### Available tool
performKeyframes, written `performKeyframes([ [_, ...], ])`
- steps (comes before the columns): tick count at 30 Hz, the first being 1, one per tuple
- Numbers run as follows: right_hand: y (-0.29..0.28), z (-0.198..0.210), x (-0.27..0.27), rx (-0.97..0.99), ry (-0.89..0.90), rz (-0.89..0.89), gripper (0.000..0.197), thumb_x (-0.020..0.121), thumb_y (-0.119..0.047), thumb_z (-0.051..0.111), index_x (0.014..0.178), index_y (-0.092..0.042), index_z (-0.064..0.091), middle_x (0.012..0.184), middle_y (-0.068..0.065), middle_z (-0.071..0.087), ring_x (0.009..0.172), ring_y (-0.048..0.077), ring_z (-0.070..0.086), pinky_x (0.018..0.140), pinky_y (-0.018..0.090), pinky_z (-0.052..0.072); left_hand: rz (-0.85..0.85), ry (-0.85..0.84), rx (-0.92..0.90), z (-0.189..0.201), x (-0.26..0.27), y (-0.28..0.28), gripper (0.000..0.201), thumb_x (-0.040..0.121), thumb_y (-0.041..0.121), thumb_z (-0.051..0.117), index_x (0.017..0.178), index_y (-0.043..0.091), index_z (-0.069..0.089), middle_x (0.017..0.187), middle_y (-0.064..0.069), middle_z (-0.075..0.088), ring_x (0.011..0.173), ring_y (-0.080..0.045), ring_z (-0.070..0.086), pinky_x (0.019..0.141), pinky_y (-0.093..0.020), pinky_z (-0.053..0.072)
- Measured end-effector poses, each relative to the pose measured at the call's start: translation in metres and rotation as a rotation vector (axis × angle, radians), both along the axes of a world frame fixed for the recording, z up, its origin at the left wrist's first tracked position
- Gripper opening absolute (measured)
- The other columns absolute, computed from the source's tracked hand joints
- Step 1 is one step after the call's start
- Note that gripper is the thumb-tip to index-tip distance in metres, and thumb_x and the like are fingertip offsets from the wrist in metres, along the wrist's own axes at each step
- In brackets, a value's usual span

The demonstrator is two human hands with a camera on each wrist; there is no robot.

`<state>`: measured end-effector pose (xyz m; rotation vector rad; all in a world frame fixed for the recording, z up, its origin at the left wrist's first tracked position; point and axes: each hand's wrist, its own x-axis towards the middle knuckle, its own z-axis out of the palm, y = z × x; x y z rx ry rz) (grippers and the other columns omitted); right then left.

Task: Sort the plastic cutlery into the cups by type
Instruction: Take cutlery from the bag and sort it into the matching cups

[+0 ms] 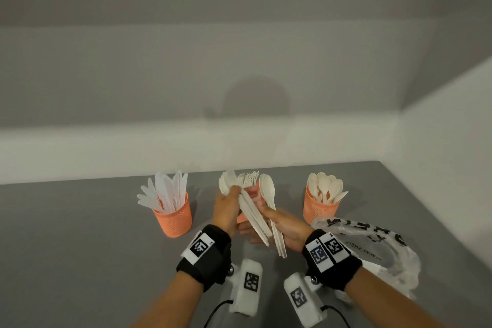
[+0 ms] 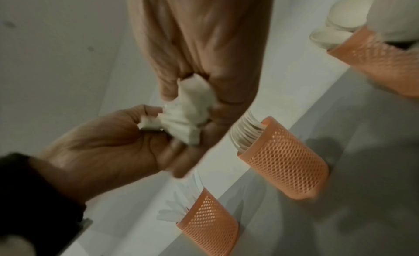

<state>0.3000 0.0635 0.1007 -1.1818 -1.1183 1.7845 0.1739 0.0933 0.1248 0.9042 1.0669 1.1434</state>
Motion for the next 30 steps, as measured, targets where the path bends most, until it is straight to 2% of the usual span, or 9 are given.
performKeyframes([
  [2,0.001,-0.002,0.006,0.014,-0.056,-0.038,0.046,0.097,-0.042,0.036,0.118,-0.008,0.06,0.096,0.01,0.068,0.083,0.02,0.065,0.076,0.031,0.055,0.058,-0.127,-0.047,0.005,-0.005,0.011,0.031,0.092,0.007,0.036,0.068,0.004,0.055,0.057,-0.007,0.061,0.054,-0.018,0.061,0.051,-0.022,0.053],
  [4,0.001,-0.003,0.014,0.033,-0.127,-0.079,0.04,0.097,-0.042,0.036,0.107,-0.016,0.065,0.081,0.003,0.066,0.064,0.013,0.058,0.057,0.022,0.051,0.005,-0.143,-0.055,0.009,-0.01,0.019,0.029,0.091,0.01,0.044,0.062,0.008,0.047,0.047,-0.004,0.045,0.039,-0.014,0.046,0.042,-0.02,0.044],
  [8,0.001,0.004,0.023,0.059,-0.184,-0.073,0.041,0.097,-0.042,0.036,0.084,-0.017,0.066,0.041,-0.012,0.037,0.032,0.0,0.025,0.033,0.012,0.021,-0.26,0.33,0.111,0.012,-0.003,0.015,0.043,0.085,0.025,0.064,0.049,0.011,0.047,0.033,0.004,0.04,0.031,-0.01,0.037,0.042,-0.018,0.038],
  [11,0.0,0.013,0.023,0.049,-0.191,0.009,0.058,0.098,-0.042,0.035,0.05,-0.025,0.064,0.035,-0.011,0.032,0.028,0.0,0.023,0.031,0.012,0.018,-0.241,0.386,0.152,0.008,0.013,0.014,0.042,0.082,0.019,0.069,0.047,0.011,0.048,0.031,0.005,0.044,0.028,-0.008,0.038,0.039,-0.015,0.038],
  [13,0.0,0.017,0.024,0.065,-0.237,0.018,0.06,0.098,-0.041,0.037,0.046,-0.025,0.063,0.036,-0.012,0.034,0.029,0.001,0.026,0.033,0.013,0.023,-0.163,0.401,0.134,0.002,0.02,0.019,0.04,0.081,0.017,0.069,0.047,0.012,0.049,0.03,0.004,0.045,0.028,-0.008,0.039,0.041,-0.018,0.038],
  [16,0.007,0.02,0.03,0.17,-0.23,-0.124,0.017,0.096,-0.026,0.048,0.095,-0.012,0.058,0.056,-0.004,0.052,0.042,0.005,0.048,0.048,0.021,0.046,-0.109,0.425,0.159,-0.002,0.027,0.027,0.024,0.08,0.015,0.068,0.06,0.008,0.057,0.033,0.003,0.049,0.029,-0.011,0.042,0.044,-0.023,0.037],
  [18,0.015,0.026,0.037,0.236,-0.243,-0.227,0.017,0.096,-0.009,0.044,0.112,-0.009,0.049,0.071,0.002,0.059,0.056,0.008,0.058,0.063,0.022,0.052,-0.093,0.411,0.193,-0.002,0.036,0.028,0.013,0.079,0.014,0.068,0.074,0.005,0.061,0.038,0.003,0.051,0.031,-0.011,0.044,0.041,-0.022,0.037],
  [25,0.035,0.045,0.082,0.324,-0.33,-0.421,0.025,0.094,0.004,0.032,0.11,-0.007,0.047,0.069,0.007,0.055,0.069,0.021,0.057,0.069,0.024,0.048,-0.141,0.174,0.159,0.001,0.047,0.038,0.031,0.087,0.018,0.064,0.057,0.012,0.058,0.042,0.002,0.055,0.037,-0.011,0.049,0.052,-0.026,0.045],
  [30,0.043,0.054,0.137,0.39,-0.352,-0.637,0.034,0.089,0.005,0.032,0.087,-0.021,0.053,0.071,0.007,0.061,0.078,0.023,0.058,0.078,0.032,0.046,0.265,0.097,0.229,0.003,0.012,0.077,0.018,0.092,0.028,0.055,0.088,0.011,0.06,0.04,0.007,0.054,0.038,-0.006,0.049,0.055,-0.03,0.045],
])
